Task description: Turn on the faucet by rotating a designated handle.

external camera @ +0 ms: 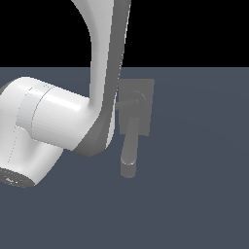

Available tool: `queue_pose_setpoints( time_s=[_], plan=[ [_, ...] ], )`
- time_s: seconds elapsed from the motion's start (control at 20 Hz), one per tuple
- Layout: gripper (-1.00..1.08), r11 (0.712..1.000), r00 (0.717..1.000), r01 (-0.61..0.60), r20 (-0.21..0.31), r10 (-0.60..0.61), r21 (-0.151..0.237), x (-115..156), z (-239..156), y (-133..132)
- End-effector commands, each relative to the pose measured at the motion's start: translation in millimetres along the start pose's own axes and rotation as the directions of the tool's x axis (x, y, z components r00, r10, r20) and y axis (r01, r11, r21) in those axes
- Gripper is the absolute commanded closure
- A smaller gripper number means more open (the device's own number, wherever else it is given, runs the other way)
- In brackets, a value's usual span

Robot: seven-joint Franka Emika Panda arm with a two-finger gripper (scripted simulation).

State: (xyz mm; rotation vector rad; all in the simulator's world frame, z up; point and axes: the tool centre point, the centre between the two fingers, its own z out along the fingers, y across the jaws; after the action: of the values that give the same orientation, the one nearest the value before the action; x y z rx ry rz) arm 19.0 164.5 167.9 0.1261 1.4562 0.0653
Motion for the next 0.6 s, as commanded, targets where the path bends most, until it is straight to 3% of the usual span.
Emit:
queue_pose_setpoints(
  time_s=[0.0,0.25,0.55],
  plan=[
    [1.08,0.999,0.999,0.035,-0.037,-0.033,0.032,18.9,-2.6,-24.5],
    [1.08,0.994,0.994,0.076,-0.083,-0.07,0.073,40.2,-7.2,-56.1],
    [1.08,0.993,0.993,0.082,-0.092,-0.075,0.081,44.2,-8.4,-62.0]
  ],
)
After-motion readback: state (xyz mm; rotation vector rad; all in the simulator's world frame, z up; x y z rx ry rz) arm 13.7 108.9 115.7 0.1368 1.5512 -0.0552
